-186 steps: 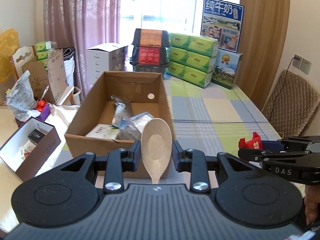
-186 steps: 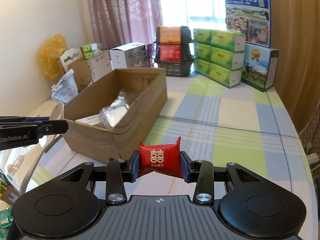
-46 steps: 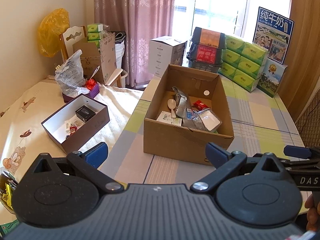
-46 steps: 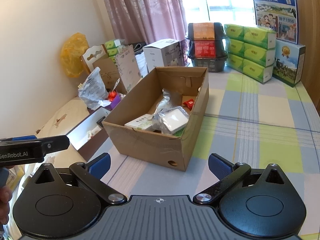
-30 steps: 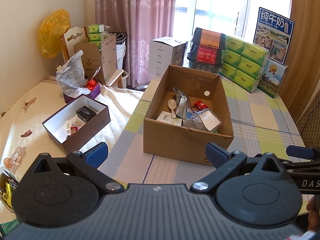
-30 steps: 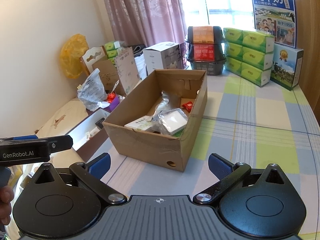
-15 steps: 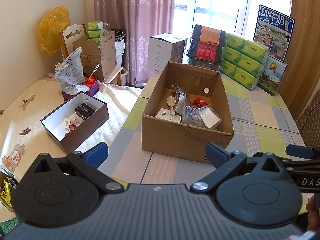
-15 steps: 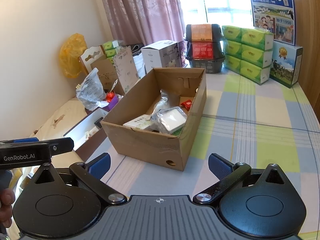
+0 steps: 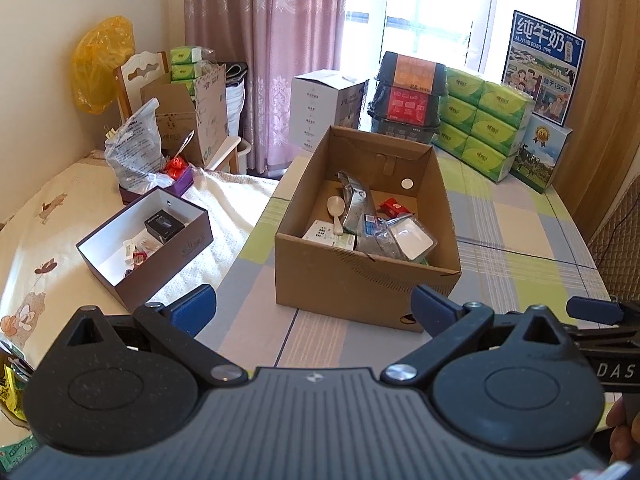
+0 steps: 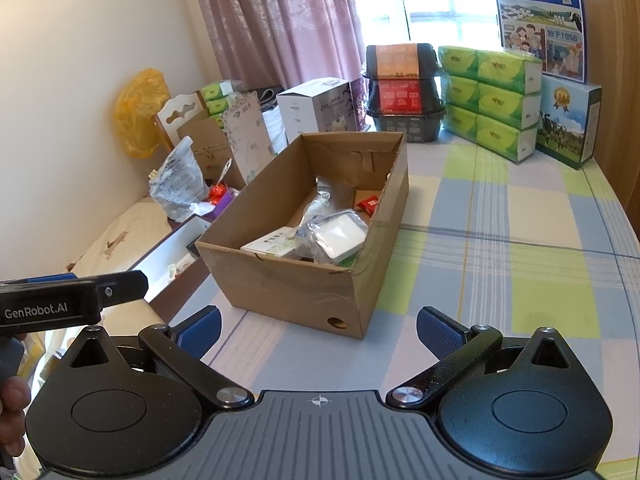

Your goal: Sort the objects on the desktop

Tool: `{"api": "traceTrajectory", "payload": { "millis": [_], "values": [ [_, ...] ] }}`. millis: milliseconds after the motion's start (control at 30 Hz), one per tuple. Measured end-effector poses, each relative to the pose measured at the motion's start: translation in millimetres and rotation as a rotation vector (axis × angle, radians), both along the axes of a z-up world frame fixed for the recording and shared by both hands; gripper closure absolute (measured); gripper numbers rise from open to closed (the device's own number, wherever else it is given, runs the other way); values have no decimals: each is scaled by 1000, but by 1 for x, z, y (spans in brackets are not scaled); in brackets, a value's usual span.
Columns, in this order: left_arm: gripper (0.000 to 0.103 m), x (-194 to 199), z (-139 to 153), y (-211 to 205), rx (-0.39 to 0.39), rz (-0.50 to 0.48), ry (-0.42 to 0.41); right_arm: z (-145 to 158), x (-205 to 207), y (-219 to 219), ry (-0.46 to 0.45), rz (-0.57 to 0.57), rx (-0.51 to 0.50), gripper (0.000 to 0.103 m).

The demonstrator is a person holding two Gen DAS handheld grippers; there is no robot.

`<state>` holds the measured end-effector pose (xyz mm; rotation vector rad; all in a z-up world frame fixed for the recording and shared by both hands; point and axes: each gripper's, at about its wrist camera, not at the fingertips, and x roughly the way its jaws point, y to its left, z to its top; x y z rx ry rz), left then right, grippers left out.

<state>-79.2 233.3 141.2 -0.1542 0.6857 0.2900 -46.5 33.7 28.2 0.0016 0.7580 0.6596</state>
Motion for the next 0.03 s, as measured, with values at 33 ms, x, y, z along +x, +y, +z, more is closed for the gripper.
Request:
{"api": "traceTrajectory", "payload": {
  "millis": [33],
  "values": [
    [1, 1, 0, -1, 2, -5, 2, -1, 0, -1, 1, -1, 0, 2]
  ]
}}
